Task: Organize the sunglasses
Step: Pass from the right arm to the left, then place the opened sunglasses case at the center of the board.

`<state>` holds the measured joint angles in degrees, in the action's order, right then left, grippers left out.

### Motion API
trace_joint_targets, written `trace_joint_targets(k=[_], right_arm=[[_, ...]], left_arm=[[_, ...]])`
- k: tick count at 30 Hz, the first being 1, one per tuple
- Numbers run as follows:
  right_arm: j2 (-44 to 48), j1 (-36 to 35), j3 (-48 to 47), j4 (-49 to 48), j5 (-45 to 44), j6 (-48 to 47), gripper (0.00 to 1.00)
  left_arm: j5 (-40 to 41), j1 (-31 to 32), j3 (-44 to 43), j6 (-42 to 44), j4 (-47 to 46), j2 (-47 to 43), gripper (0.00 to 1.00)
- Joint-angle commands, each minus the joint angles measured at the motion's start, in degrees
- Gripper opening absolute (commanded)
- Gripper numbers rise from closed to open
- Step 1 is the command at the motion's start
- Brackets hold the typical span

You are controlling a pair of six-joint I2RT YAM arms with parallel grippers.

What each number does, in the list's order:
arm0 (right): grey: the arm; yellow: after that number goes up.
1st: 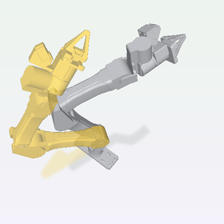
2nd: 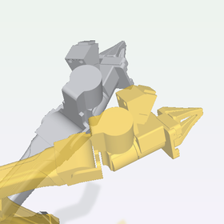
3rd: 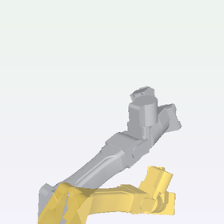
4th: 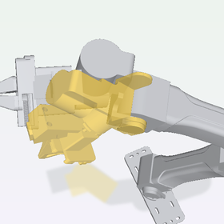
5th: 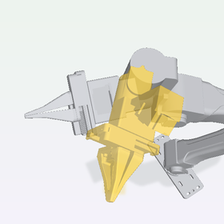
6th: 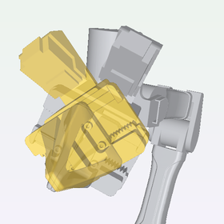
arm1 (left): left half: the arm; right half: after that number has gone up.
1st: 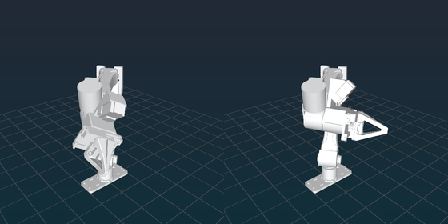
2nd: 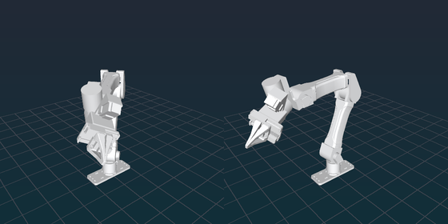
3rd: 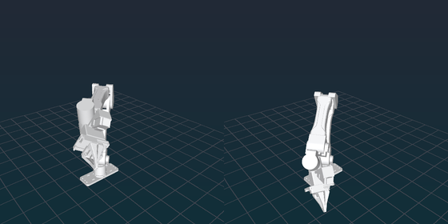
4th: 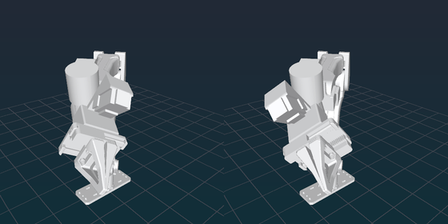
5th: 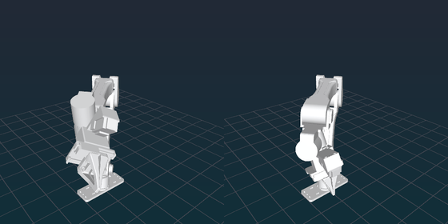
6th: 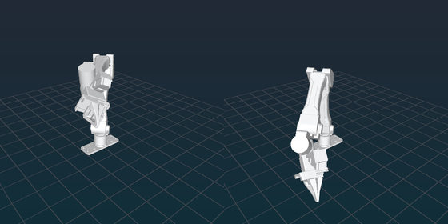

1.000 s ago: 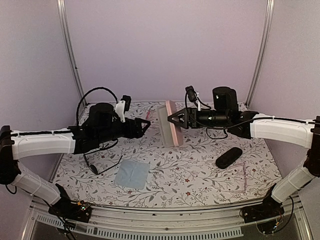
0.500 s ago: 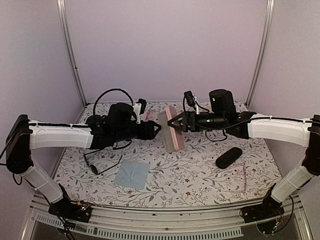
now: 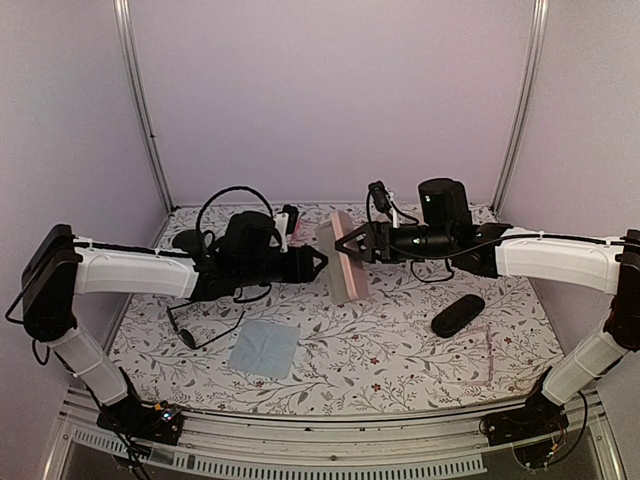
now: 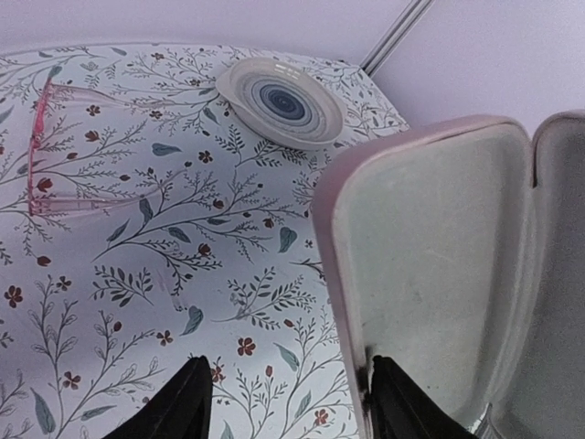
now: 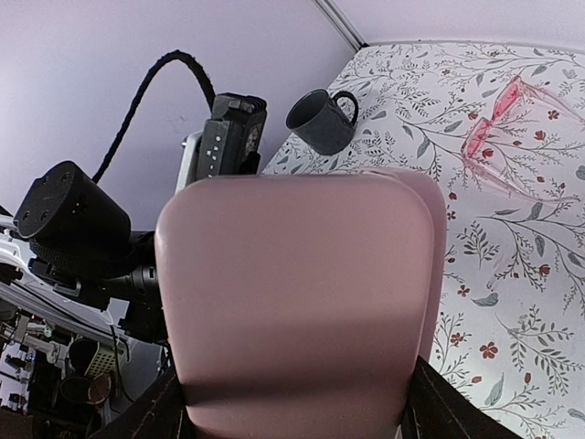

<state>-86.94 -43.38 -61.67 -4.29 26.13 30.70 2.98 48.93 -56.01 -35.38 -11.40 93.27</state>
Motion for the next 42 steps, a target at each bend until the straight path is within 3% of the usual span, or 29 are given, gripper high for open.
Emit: trace_joint_targets(k=[1, 6, 11, 12, 16, 18, 23, 28, 34, 42], right_arm=[[0.52, 0.04, -1.19, -4.09, 1.07, 0.5, 0.0], [0.69, 0.03, -0.82, -4.4, 0.89, 0.45, 0.0], [0.81, -0.03, -0.54, -4.6, 0.57, 0.5, 0.0], [0.93, -0.01, -0.49, -4.51, 0.4, 0.55, 0.0], [1.07, 0.04, -0.09, -4.41, -0.55, 0.59, 0.01], [1.0, 0.11, 0.25, -4.22, -1.24, 0.66, 0.11], [1.42, 2.05, 0.72, -0.03, -5.41, 0.77, 0.73], [4.28, 9.94, 2.94, 3.45, -5.29, -0.87, 0.98], [5.52, 19.66, 4.16, 5.14, -5.41, -5.7, 0.99], [5.29, 26.71, 7.41, 4.32, -6.25, -10.18, 0.99]], left_arm=[[-2.92, -0.01, -0.98, -2.55, -2.78, 1.25, 0.6], [-4.13, -0.45, -0.77, -3.91, -4.07, 2.0, 0.46], [-5.73, -0.71, -1.85, -5.27, -4.77, 3.66, 0.04], [-5.79, -0.71, -1.97, -5.64, -4.81, 3.87, 0.0], [-5.62, -0.76, -2.13, -7.02, -5.04, 4.25, 0.0], [-5.55, -0.74, -2.66, -7.6, -4.48, 4.56, 0.0], [-4.29, -0.69, -5.21, -9.24, -0.26, 6.09, 0.0], [-1.98, -0.78, -8.48, -13.33, 5.48, 8.65, 0.0], [-3.31, -0.99, -11.4, -19.66, 7.36, 13.27, 0.0], [-4.05, -1.17, -20.64, -26.38, 13.7, 25.31, 0.0]])
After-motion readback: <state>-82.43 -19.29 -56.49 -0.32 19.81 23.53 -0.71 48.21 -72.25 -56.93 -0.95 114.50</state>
